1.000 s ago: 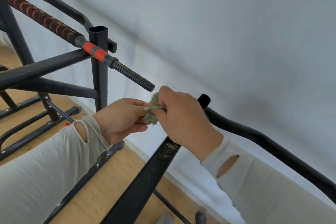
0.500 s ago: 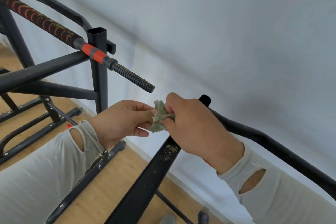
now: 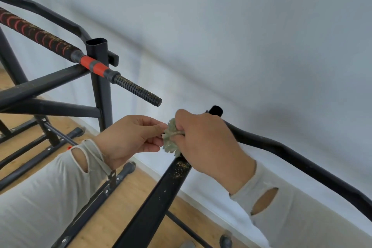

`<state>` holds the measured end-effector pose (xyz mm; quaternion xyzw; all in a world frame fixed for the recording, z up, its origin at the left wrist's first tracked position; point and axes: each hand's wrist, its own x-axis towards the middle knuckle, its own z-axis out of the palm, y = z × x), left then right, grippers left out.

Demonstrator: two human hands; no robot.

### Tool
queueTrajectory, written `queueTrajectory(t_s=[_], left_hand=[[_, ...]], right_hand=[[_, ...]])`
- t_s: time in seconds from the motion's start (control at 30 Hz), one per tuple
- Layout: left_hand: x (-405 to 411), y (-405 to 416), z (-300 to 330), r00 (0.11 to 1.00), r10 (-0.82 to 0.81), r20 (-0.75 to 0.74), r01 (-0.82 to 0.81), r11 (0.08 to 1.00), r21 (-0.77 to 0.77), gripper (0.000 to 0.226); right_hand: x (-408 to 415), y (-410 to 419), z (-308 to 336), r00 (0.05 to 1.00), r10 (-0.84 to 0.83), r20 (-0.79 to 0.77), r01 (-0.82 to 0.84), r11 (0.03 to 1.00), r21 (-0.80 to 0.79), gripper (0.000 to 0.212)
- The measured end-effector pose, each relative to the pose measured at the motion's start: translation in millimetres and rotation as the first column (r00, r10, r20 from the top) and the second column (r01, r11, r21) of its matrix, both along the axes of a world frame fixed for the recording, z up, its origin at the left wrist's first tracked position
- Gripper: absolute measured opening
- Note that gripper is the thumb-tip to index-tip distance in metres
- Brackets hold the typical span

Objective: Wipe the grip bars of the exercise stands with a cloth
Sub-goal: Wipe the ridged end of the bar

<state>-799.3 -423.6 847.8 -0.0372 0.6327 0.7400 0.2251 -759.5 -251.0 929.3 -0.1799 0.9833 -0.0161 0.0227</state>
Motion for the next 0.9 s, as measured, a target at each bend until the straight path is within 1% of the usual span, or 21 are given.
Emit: queueTrajectory(t_s=[0.07,0.1,0.17,0.2,0.27,0.37,0.5,0.67,0.73,0.8,0.9], left_hand=[[0.8,-1.1,-0.8,0.998,-0.003,0.056,0.000,0.998,0.055,0.022],[1.1,-2.1,-1.4,0.996,0.004,0.087,-0.012,0.996,0.093,0.022],[1.8,-3.1,-2.5,0.993,0.018,0.115,-0.033,0.991,0.133,0.022],[1.7,-2.7,-3.0,0.994,0.022,0.104,-0.034,0.992,0.118,0.021],[1.7,-1.6,-3.8,0.998,0.033,0.055,-0.036,0.998,0.053,0.021],[3.4,1.2,-4.7,0.997,0.072,-0.004,-0.072,0.997,-0.003,0.021],[5.9,2.7,-4.1,0.994,0.110,-0.029,-0.111,0.994,-0.018,0.020],[10.2,3.8,-1.1,0.990,0.135,-0.043,-0.136,0.990,-0.033,0.020],[11.3,4.2,0.2,0.990,0.134,-0.041,-0.136,0.990,-0.040,0.021],[11.7,4.4,2.0,0.991,0.124,-0.043,-0.126,0.991,-0.048,0.022],[13.0,4.0,4.0,0.994,0.102,-0.036,-0.104,0.993,-0.052,0.023]], right_hand=[[-7.1,-15.4,-11.8,0.997,0.018,-0.081,-0.023,0.998,-0.059,0.028],[-10.0,-19.9,-13.8,0.996,0.026,-0.089,-0.035,0.994,-0.102,0.027],[-11.6,-19.5,-14.1,0.999,0.025,-0.037,-0.031,0.985,-0.169,0.022],[-10.9,-15.6,-13.4,1.000,0.014,0.006,-0.013,0.984,-0.178,0.020],[-7.2,-7.7,-9.4,0.996,-0.008,0.084,0.020,0.990,-0.138,0.019],[2.6,2.5,0.4,0.989,-0.031,0.142,0.039,0.998,-0.056,0.020],[16.7,11.5,7.1,0.988,-0.029,0.149,0.020,0.998,0.061,0.023],[19.2,27.1,17.5,0.985,-0.076,0.153,0.062,0.994,0.093,0.020],[16.4,28.0,17.8,0.987,-0.077,0.143,0.066,0.995,0.081,0.021],[13.7,22.9,11.9,0.990,-0.065,0.127,0.062,0.998,0.033,0.023],[5.5,7.2,-1.4,0.999,-0.032,0.034,0.033,0.998,-0.044,0.019]])
